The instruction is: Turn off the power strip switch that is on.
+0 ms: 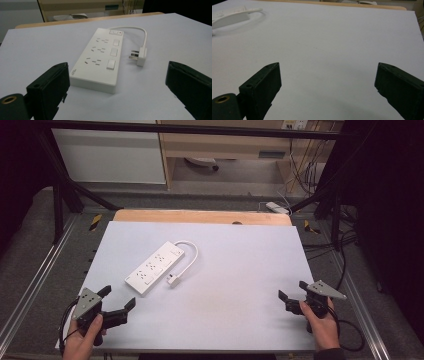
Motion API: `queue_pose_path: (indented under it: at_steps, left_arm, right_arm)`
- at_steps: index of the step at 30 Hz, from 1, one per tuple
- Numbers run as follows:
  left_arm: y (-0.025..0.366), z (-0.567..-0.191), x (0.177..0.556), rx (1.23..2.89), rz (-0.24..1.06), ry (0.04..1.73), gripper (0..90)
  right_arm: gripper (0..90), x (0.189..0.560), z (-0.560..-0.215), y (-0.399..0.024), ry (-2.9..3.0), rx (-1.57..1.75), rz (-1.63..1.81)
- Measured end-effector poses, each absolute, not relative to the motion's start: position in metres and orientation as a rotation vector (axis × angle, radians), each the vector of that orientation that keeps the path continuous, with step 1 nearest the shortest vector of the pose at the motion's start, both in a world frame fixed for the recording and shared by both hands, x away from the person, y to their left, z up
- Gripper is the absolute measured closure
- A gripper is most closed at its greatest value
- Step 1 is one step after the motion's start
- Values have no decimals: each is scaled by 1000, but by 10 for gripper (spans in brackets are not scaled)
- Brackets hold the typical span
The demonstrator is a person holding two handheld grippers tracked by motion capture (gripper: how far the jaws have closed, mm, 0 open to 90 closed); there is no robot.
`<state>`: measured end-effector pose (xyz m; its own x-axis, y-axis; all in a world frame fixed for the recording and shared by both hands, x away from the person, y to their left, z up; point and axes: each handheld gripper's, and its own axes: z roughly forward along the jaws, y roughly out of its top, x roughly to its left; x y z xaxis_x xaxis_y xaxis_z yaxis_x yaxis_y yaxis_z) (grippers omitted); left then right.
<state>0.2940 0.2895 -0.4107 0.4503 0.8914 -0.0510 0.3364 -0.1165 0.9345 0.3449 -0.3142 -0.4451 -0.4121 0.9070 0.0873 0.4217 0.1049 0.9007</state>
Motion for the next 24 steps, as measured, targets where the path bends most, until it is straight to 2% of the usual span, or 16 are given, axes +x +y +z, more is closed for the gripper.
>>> queue_pose_path:
  at_steps: [24]
  left_arm:
    - [289,-411,294,1686,677,1065,53]
  right_arm:
    - [63,340,-436,-312,1832,1229,1369]
